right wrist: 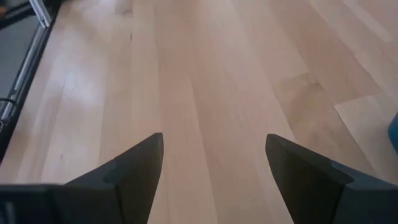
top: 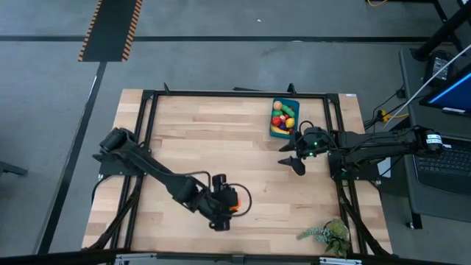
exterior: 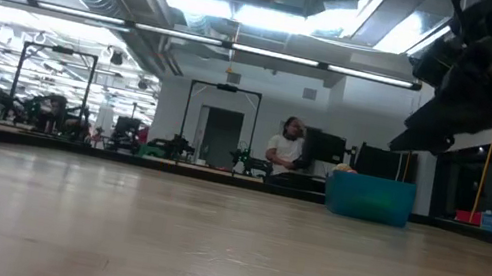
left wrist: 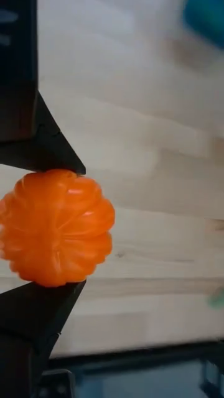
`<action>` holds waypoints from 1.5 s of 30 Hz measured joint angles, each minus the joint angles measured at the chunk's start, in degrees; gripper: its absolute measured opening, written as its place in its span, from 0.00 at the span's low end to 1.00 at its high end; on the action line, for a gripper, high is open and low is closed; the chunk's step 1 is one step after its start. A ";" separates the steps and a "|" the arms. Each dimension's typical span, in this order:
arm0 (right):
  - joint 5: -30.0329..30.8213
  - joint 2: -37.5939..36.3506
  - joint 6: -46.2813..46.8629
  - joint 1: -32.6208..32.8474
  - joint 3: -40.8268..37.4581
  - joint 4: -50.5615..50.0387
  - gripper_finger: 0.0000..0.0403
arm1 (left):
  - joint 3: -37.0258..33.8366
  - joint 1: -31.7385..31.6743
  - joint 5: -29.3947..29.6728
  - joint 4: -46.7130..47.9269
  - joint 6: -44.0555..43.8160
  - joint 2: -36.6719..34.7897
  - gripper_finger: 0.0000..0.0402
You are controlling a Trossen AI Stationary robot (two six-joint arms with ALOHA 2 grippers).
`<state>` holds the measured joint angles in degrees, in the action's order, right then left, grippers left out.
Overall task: Pick and placing Produce into tupperware
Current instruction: Put the orange pumpkin into the blue bin
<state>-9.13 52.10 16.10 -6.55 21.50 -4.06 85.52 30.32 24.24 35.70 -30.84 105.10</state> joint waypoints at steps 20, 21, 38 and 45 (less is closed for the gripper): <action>-14.03 0.00 -7.48 0.00 0.00 5.87 0.71 | -0.46 -11.05 -7.99 -1.82 16.88 -0.92 0.59; -14.65 0.00 -7.95 0.00 0.00 7.24 0.71 | -0.69 -12.10 -8.86 -1.75 17.66 -0.92 0.59; 8.31 0.00 -36.26 10.78 0.00 15.00 0.71 | -6.10 -29.53 -30.96 -9.83 29.87 -0.94 0.59; 17.32 0.00 -46.13 15.15 0.00 15.00 0.71 | -6.34 -32.93 -35.74 -10.94 33.02 -0.99 0.59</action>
<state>8.20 52.10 -30.03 8.61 21.50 10.94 79.18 -2.62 -11.50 24.75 2.18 104.12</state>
